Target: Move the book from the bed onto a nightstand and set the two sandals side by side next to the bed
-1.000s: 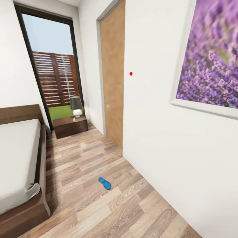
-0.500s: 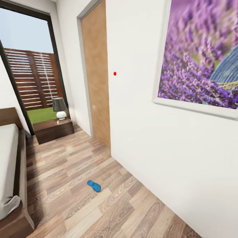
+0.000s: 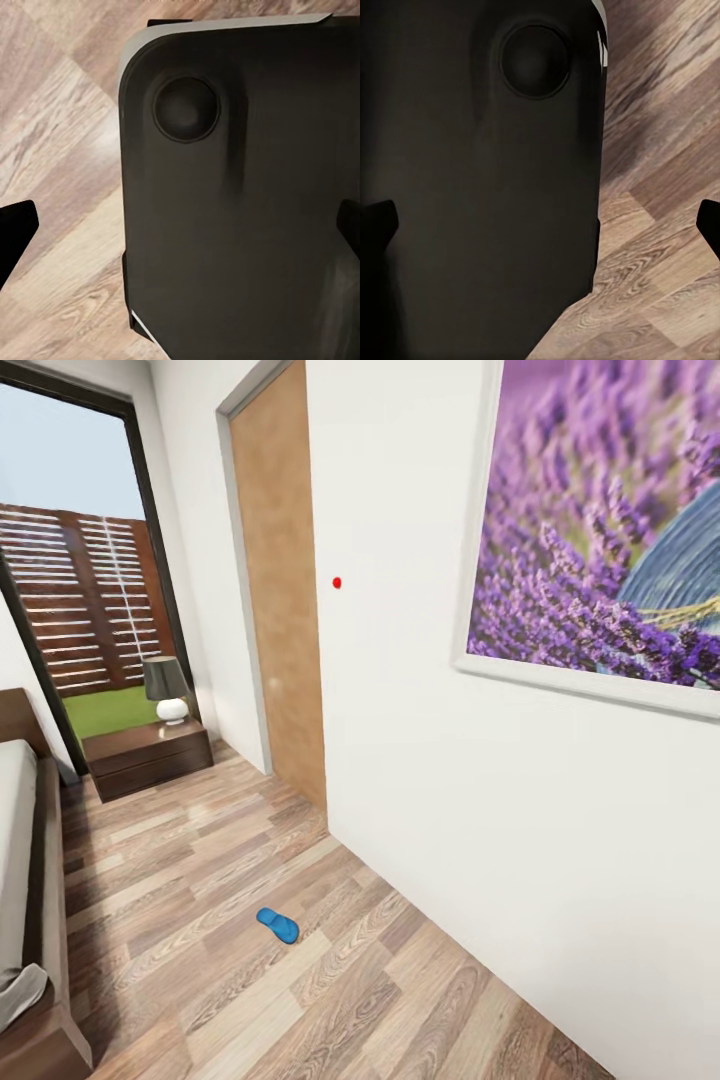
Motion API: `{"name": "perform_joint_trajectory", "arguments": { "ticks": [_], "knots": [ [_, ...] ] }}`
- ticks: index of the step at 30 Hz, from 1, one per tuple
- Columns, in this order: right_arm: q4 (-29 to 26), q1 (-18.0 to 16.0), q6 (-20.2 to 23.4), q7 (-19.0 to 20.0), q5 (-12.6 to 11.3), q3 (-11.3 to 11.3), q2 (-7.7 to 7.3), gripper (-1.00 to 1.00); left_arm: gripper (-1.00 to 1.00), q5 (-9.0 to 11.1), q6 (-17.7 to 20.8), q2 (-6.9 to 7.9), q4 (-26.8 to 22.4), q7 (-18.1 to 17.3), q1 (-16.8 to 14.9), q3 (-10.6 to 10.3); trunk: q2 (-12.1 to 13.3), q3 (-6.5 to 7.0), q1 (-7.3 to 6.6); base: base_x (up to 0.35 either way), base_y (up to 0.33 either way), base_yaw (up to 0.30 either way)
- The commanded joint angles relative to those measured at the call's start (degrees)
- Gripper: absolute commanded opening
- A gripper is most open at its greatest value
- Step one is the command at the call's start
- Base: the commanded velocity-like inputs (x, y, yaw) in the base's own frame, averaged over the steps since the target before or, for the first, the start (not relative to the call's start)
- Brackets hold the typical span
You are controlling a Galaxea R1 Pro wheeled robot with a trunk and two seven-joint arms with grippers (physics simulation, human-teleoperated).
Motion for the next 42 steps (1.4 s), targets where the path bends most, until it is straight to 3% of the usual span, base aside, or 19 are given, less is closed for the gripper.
{"name": "perform_joint_trajectory", "arguments": {
  "ticks": [1,22,42],
  "knots": [
    [-0.01,-0.01,-0.02,0.01,-0.02,0.03,0.0,1.0,1.0,0.01,-0.2,0.01,0.05,-0.04,-0.03,0.0,-0.02,-0.04,0.0,0.0,0.008,-0.012],
    [-0.01,-0.01,-0.02,0.01,-0.02,0.17,0.0,1.0,1.0,0.0,-0.25,0.01,0.06,-0.04,-0.03,0.0,-0.02,0.06,0.0,0.0,0.002,-0.003],
    [0.31,-0.01,-1.4,0.01,0.02,0.17,0.0,1.0,1.0,0.0,-0.25,0.03,0.06,-0.04,-0.03,0.0,-0.02,1.62,0.0,0.0,0.0,0.0]
  ]
}}
